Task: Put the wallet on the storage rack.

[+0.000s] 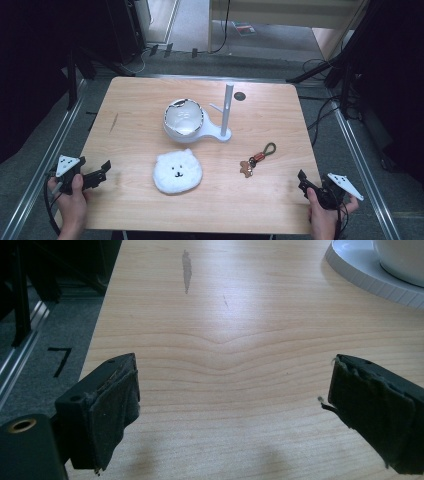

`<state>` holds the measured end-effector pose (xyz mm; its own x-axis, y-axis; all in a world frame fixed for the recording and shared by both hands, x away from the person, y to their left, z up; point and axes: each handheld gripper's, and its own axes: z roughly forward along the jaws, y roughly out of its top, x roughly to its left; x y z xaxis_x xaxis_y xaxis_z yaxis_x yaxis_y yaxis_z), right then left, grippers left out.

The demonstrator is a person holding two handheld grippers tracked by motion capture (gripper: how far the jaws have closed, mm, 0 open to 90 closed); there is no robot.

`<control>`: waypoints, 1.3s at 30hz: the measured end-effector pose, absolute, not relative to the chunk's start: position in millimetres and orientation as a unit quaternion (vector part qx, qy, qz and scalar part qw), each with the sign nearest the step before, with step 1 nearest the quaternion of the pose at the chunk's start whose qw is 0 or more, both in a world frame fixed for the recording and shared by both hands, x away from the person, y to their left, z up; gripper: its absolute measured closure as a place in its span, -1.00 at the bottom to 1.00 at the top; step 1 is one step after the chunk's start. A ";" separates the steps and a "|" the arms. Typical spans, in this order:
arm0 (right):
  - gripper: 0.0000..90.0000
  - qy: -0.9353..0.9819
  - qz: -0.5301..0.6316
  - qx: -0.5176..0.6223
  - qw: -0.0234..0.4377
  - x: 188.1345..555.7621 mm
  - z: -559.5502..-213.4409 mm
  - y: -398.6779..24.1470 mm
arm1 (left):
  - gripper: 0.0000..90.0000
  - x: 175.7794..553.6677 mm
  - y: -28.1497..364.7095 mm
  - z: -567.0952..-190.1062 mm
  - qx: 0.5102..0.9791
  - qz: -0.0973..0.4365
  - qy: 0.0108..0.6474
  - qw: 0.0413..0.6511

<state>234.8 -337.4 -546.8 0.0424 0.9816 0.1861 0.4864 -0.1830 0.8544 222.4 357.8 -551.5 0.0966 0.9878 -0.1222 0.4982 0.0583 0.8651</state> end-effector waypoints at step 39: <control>-0.52 0.610 0.414 0.606 0.300 233.6 -502.6 -289.0 | -0.85 217.2 356.2 -551.5 0.621 0.301 0.597 0.410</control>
